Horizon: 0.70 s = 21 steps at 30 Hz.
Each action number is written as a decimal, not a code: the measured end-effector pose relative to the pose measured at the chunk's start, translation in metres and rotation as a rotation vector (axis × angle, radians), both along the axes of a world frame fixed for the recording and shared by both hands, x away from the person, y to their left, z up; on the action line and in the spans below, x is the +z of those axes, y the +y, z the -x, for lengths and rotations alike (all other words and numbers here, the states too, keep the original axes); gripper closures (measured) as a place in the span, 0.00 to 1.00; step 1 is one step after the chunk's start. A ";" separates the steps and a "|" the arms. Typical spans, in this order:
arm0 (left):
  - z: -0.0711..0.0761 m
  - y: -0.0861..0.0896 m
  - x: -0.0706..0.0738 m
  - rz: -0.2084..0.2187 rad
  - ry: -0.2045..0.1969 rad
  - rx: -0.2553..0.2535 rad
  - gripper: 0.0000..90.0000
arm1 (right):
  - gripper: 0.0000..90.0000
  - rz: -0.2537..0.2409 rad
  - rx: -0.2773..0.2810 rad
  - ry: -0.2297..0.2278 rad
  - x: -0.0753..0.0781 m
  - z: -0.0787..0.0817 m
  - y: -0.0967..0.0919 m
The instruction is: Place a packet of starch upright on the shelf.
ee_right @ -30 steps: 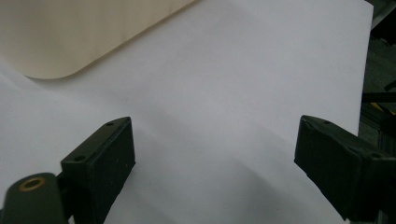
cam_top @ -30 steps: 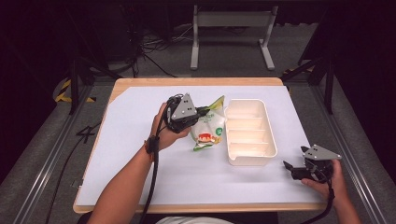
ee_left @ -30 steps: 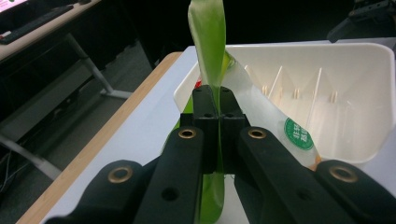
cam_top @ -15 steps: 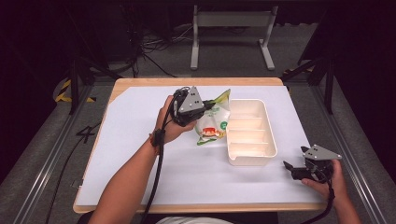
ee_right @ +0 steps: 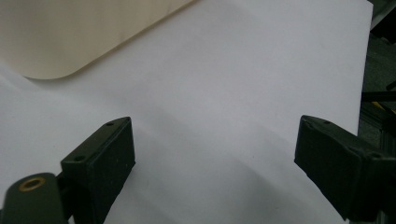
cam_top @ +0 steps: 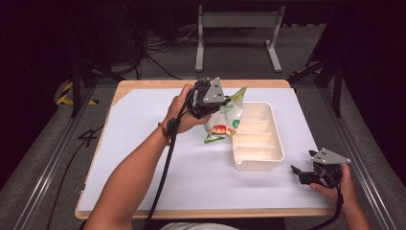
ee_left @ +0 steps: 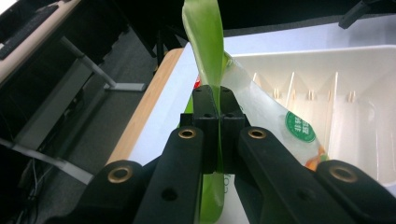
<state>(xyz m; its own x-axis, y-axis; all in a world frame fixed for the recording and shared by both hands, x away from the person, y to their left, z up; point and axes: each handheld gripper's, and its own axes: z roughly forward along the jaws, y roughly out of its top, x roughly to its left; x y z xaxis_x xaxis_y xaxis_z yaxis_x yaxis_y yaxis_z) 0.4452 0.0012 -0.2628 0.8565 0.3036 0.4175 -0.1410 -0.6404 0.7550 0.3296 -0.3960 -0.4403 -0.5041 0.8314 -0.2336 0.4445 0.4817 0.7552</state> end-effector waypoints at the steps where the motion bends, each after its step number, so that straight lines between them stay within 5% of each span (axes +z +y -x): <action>1: 0.001 -0.001 0.003 -0.001 -0.005 0.004 1.00 | 0.13 0.000 0.000 0.000 0.000 0.000 0.000; 21: 0.008 -0.031 0.008 -0.006 0.000 -0.058 1.00 | 0.13 -0.004 0.000 0.002 0.000 0.000 0.000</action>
<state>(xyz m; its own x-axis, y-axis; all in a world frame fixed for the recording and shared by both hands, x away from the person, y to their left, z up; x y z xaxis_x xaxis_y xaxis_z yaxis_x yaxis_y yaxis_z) 0.4376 -0.0299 -0.2547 0.8722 0.2514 0.4195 -0.1781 -0.6356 0.7512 0.3297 -0.3961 -0.4404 -0.5047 0.8322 -0.2296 0.4460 0.4791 0.7560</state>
